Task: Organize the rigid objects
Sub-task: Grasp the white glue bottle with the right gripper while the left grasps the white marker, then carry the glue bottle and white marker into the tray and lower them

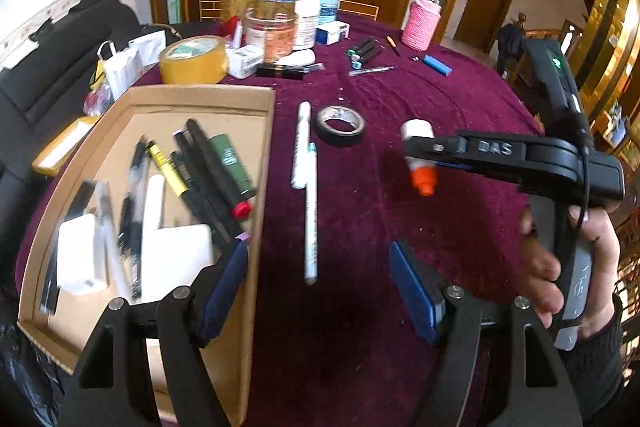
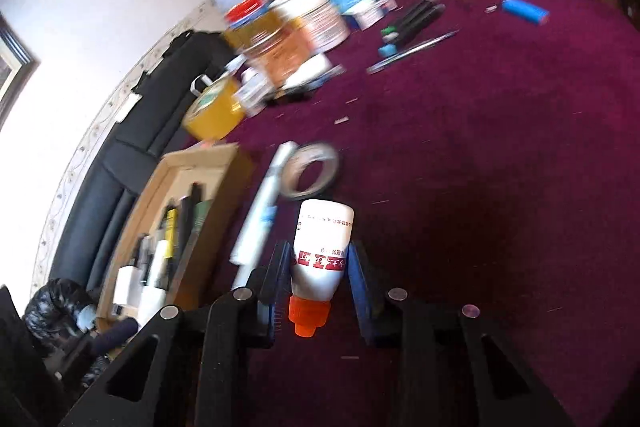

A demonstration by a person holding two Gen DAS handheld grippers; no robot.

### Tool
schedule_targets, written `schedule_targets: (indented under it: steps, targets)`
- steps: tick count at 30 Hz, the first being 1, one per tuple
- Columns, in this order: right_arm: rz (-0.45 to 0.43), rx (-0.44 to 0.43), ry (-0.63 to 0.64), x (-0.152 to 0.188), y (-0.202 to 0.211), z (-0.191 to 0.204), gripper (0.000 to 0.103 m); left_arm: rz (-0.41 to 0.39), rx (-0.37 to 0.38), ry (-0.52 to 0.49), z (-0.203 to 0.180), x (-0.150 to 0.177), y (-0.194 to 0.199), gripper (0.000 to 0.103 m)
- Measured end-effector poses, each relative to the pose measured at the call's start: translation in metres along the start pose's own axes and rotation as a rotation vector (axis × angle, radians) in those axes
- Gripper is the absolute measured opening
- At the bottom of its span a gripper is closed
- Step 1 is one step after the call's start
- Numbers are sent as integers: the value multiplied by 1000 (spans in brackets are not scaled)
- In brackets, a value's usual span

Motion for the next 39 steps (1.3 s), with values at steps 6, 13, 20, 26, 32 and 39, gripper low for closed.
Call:
schedule_targets:
  steps: [6, 13, 20, 26, 32, 39]
  targets:
    - [-25, -25, -127, 1, 1, -42, 32, 79, -80, -61, -19, -22, -40, 64]
    - [-27, 8, -71, 2, 1, -32, 32, 205, -145, -85, -21, -26, -88, 40]
    - [-26, 32, -49, 3, 0, -27, 32, 225, -207, -105, -22, -20, -96, 28]
    - [-20, 40, -55, 4, 0, -29, 32, 216, -182, -130, -30, -16, -95, 9]
    - [-17, 54, -58, 5, -2, -30, 32, 208, -115, -78, -24, -7, -86, 7]
    - [-14, 58, -37, 6, -3, -26, 31, 175, -20, -6, -23, 6, -58, 7]
Point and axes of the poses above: each gripper's, at about its wrist camera, not at the fingertips, and y roughly against the way its jaws point, z to its left, x to its underside, the point moved 4 cm from there along -y, roughly the way its jaws point, and after that the axes turned 4 degrees about y, right-handed, at the moved point
